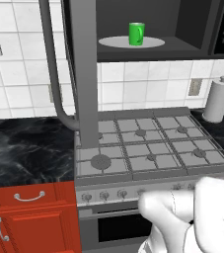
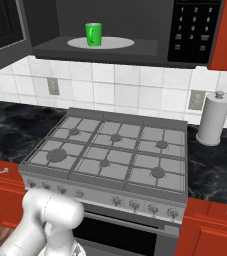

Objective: Pick the mug from the counter and place it inside the microwave. Then close the microwave.

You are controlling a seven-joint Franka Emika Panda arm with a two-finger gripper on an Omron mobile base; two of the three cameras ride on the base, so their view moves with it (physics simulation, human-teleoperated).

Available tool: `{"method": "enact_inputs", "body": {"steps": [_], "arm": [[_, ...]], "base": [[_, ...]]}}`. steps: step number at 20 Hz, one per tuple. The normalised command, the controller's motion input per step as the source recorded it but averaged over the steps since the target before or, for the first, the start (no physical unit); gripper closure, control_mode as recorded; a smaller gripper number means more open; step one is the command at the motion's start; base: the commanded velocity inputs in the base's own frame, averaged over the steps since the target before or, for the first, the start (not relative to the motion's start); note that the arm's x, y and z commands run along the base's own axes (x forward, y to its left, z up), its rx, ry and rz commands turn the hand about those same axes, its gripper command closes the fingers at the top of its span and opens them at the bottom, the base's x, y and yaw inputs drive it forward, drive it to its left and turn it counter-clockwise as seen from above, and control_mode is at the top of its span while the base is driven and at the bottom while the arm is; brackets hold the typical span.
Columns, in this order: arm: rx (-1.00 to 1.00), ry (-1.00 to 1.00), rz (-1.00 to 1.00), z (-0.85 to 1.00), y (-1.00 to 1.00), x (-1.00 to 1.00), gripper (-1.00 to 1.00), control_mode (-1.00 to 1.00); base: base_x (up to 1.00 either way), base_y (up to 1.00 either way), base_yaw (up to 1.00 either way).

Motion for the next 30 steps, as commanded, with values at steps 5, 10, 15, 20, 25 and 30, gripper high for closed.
{"method": "enact_inputs", "body": {"steps": [5, 10, 15, 20, 25, 30], "arm": [[-0.01, -0.02, -0.08, -0.02, 0.26, 0.06, -1.00, -1.00], [0.00, 0.00, 0.00, -0.29, 0.28, 0.06, -1.00, -1.00], [0.00, 0.00, 0.00, -0.38, 0.18, 0.14, -1.00, -1.00], [0.00, 0.00, 0.00, -0.08, 0.11, 0.27, -1.00, -1.00], [-0.01, 0.00, -0.01, -0.02, 0.15, 0.33, -1.00, -1.00], [-0.01, 0.01, -0.07, 0.00, 0.26, 0.10, -1.00, -1.00]], "base": [[0.00, 0.00, 0.00], [0.00, 0.00, 0.00], [0.00, 0.00, 0.00], [0.00, 0.00, 0.00], [0.00, 0.00, 0.00], [0.00, 0.00, 0.00]]}}
